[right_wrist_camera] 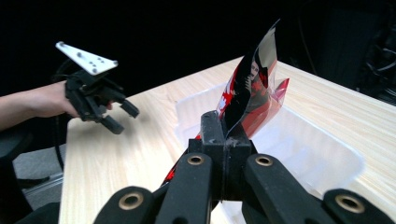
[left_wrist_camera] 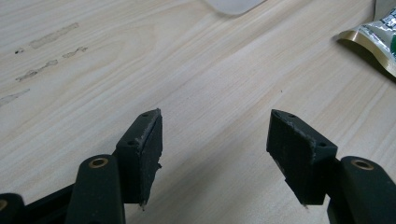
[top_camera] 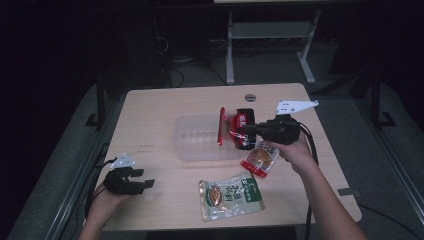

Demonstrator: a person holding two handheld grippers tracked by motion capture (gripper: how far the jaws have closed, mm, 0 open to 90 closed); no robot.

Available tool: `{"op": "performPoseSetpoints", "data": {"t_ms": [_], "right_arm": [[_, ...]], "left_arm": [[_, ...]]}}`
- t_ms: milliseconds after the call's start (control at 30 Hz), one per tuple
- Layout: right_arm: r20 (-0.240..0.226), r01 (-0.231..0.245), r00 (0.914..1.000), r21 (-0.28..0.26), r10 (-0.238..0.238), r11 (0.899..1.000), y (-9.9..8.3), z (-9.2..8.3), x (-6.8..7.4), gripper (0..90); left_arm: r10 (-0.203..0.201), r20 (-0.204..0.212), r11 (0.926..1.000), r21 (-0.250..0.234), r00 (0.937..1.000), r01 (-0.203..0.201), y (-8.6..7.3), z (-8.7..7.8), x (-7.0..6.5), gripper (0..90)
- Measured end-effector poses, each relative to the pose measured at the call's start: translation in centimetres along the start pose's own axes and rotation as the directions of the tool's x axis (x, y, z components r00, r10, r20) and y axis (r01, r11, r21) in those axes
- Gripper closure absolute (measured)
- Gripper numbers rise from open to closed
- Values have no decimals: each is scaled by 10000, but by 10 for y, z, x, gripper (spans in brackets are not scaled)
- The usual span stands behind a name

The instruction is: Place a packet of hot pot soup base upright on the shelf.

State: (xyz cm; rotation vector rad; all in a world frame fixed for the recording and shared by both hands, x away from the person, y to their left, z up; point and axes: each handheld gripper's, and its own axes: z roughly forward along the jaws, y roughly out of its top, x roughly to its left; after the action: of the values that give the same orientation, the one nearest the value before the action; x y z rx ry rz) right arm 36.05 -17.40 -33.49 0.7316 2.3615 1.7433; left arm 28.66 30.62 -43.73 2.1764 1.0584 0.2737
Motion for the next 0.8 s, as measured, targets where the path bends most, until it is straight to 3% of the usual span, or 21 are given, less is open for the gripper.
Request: {"op": "performPoseSetpoints", "data": {"t_ms": [400,800], "right_arm": [[799,-185,9967,456,148,9988,-8,-4,-12,899],[902,-537,9948,599,482,9968,-19,4,-18,898]], "left_arm": [[-39,-1,10000,-40,10000,39,1,2,0,357],[-23,40,10000,73,10000,23,1,2,1,357]]}}
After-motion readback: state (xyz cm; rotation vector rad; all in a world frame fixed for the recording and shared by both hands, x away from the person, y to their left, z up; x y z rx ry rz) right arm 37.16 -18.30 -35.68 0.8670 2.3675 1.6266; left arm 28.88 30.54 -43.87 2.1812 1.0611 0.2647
